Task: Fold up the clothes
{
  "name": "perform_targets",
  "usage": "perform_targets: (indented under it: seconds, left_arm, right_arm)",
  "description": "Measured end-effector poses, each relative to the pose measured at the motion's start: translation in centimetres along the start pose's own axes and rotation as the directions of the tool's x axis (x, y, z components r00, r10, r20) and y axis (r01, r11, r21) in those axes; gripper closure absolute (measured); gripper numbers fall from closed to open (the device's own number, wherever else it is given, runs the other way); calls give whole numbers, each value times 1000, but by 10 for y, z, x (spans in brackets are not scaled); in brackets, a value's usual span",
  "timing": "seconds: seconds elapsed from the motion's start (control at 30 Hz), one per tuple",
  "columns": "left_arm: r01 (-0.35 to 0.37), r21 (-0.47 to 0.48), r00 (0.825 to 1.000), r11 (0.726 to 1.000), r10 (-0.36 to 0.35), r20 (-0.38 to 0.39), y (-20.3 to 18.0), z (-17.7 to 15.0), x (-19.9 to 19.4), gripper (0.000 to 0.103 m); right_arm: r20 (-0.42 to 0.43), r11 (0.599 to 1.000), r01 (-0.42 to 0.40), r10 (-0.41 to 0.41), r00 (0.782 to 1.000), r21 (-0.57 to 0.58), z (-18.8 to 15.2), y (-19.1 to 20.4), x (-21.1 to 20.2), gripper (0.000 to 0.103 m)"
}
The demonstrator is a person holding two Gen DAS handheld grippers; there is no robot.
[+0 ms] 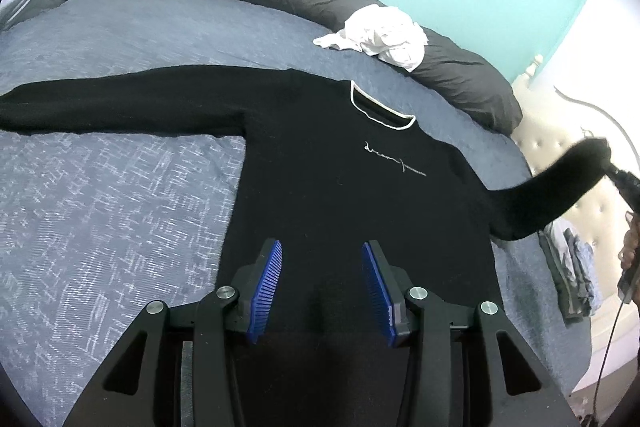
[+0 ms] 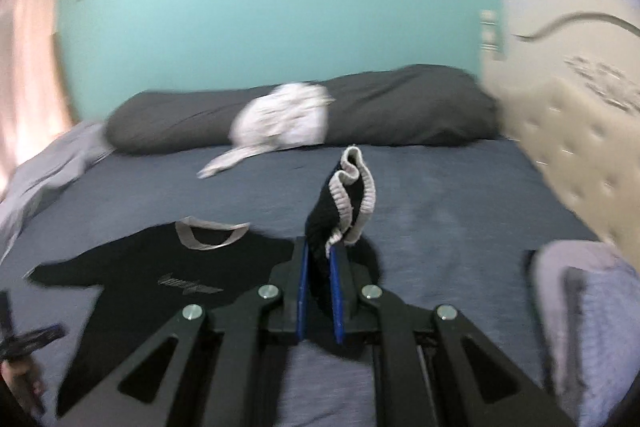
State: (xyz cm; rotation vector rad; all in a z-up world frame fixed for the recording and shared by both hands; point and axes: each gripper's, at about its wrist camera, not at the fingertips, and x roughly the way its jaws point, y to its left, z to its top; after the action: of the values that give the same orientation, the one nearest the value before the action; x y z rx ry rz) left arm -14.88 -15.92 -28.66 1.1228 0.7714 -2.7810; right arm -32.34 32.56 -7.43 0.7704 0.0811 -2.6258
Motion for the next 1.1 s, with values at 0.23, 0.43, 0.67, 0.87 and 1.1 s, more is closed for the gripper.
perform_targets:
  seconds: [0.23, 0.43, 0.67, 0.87, 1.1]
  left_arm:
    - [30, -40, 999, 999, -31, -18, 15, -6, -9, 56]
    - [36, -56, 999, 998, -38, -23, 26, -8, -16, 55]
    - [38, -51, 998, 998, -40, -39, 28, -9, -15, 52]
    - [33, -54, 999, 998, -35, -41, 28, -9, -14, 51]
    - [26, -57, 998, 998, -29, -47, 30, -9, -11, 50]
  right_arm:
    - [-109, 966, -259, 255, 961, -23, -32, 115, 20, 93]
    - [-223, 924, -382, 368, 903, -20, -87, 189, 43, 93]
    - [-362, 903, -428, 395, 844, -13, -152, 238, 71, 93]
    - [-429, 910, -414, 375, 821, 3, -187, 252, 86, 90]
    - [-475, 892, -452, 410, 779, 30, -206, 255, 80, 82]
